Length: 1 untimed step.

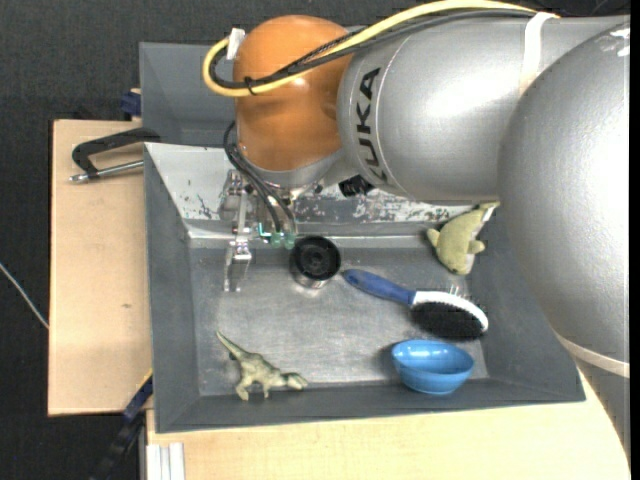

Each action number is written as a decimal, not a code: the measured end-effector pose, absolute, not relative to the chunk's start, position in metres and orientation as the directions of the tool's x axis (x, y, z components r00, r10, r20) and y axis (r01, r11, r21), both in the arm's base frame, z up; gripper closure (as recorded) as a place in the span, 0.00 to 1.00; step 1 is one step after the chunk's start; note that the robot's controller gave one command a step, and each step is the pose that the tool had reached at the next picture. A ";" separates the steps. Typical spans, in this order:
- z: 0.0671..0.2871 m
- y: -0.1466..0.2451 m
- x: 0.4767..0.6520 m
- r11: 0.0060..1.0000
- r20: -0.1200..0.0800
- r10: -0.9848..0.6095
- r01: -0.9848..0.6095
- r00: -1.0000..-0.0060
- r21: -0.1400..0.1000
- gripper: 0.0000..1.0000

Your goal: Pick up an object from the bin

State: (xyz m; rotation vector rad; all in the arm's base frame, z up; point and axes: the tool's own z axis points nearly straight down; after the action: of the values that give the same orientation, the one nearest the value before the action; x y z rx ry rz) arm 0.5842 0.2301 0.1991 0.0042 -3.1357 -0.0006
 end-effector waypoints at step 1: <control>0.134 0.124 0.529 0.991 0.007 0.136 0.136 -0.991 -0.005 0.00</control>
Offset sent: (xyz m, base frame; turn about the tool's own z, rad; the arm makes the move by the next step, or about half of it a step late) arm -0.0533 -0.1027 -0.0632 0.1337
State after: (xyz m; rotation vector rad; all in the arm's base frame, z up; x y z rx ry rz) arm 0.5294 0.1236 0.1336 -0.2143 -3.1267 0.0070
